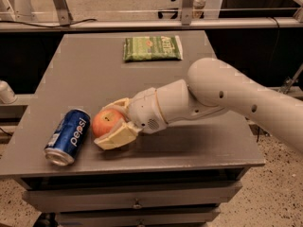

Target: Move apple near pepsi can

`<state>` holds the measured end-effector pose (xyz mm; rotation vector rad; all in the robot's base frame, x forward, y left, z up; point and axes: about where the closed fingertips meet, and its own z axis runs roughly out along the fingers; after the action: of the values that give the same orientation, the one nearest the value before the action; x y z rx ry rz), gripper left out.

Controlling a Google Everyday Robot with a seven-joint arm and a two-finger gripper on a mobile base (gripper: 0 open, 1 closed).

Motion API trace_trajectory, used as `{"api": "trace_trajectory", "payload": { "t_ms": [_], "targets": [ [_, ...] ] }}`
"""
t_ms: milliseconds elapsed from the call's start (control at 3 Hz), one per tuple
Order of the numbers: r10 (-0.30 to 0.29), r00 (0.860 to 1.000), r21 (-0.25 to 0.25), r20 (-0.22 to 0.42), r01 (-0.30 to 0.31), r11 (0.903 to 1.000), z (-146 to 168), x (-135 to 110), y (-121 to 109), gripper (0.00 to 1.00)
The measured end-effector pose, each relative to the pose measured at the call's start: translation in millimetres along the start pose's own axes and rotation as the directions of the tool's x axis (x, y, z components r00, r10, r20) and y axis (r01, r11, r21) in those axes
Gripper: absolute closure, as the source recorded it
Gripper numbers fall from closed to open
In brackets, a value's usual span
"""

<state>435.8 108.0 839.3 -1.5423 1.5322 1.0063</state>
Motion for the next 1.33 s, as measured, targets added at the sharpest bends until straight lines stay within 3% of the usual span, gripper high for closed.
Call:
{"api": "trace_trajectory", "payload": {
  "t_ms": [333, 667, 1000, 1333],
  "targets": [
    [0.0, 1.0, 0.0, 0.0, 0.0, 1.0, -1, -2, 0, 0.13],
    [0.0, 1.0, 0.0, 0.0, 0.0, 1.0, -1, -3, 0, 0.0],
    [-0.003, 1.0, -0.001, 0.01, 0.003, 1.0, -3, -8, 2, 0.0],
    [-0.04, 0.999, 0.069, -0.004, 0.04, 0.9968, -33, -22, -3, 0.0]
  ]
}}
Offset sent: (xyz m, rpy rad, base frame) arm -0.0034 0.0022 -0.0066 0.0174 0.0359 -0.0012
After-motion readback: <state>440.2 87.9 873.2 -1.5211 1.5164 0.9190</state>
